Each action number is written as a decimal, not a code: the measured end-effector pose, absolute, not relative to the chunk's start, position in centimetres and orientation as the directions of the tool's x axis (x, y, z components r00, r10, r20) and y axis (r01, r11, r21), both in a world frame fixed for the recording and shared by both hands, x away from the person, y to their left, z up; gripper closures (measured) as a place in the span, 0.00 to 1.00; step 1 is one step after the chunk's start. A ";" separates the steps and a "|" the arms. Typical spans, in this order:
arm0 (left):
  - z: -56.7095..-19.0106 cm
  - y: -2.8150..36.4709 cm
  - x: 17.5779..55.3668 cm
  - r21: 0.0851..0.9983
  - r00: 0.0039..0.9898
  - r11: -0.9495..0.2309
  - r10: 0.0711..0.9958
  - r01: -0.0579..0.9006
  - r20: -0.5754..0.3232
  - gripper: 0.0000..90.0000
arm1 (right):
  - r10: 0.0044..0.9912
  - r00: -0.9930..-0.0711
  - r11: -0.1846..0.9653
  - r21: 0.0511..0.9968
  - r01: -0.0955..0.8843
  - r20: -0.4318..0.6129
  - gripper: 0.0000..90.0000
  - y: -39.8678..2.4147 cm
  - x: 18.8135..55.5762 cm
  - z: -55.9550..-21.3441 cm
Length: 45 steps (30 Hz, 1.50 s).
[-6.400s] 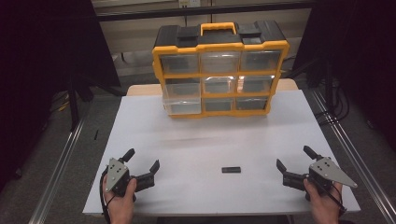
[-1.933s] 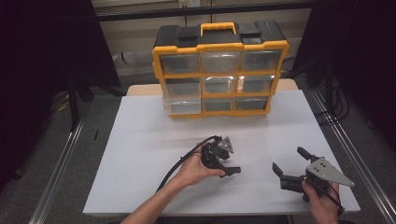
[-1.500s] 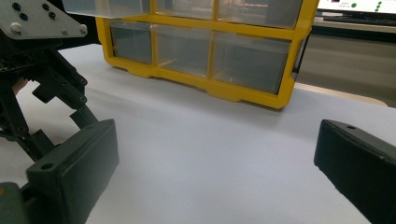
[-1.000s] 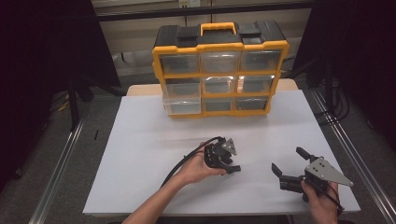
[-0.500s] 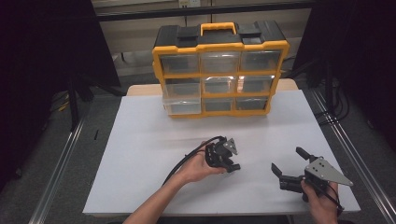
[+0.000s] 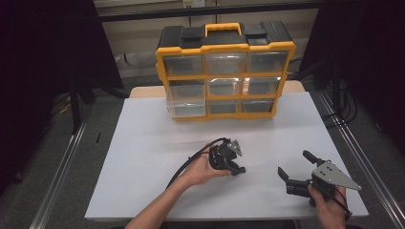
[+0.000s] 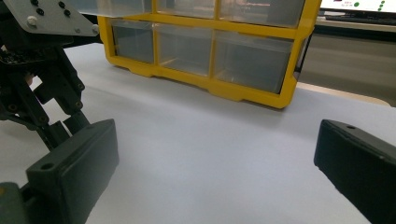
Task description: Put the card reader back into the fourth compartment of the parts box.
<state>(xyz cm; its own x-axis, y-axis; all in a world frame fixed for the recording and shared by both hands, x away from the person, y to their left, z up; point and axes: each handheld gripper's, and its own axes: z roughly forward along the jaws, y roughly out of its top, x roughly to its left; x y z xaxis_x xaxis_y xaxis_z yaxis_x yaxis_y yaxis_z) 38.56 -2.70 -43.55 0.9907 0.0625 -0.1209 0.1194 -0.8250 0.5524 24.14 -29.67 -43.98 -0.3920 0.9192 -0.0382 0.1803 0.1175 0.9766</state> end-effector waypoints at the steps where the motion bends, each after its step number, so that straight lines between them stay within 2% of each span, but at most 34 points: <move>1: -43.5 -2.7 38.6 0.552 0.991 -0.825 0.062 0.119 -0.121 0.82 | 0.919 -0.392 0.117 0.977 0.180 -0.038 0.00 -29.7 24.1 -44.0; 27: -41.5 -0.5 38.7 0.638 0.986 -0.753 0.113 0.164 -0.120 0.82 | 0.918 -0.393 0.121 0.976 0.180 -0.041 0.00 -29.6 24.1 -44.0; 45: -38.9 2.5 39.4 0.745 0.984 -0.645 0.153 0.173 -0.096 0.82 | 0.919 -0.392 0.121 0.976 0.180 -0.042 0.00 -29.6 24.1 -44.0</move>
<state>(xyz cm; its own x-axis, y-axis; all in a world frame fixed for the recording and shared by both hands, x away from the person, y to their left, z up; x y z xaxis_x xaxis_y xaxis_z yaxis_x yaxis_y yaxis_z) 39.44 2.49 -38.87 0.9836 0.1526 -0.0961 0.1727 -0.6447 0.7447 24.12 -29.59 -43.97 -0.3923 0.9189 -0.0418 0.1798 0.1211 0.9762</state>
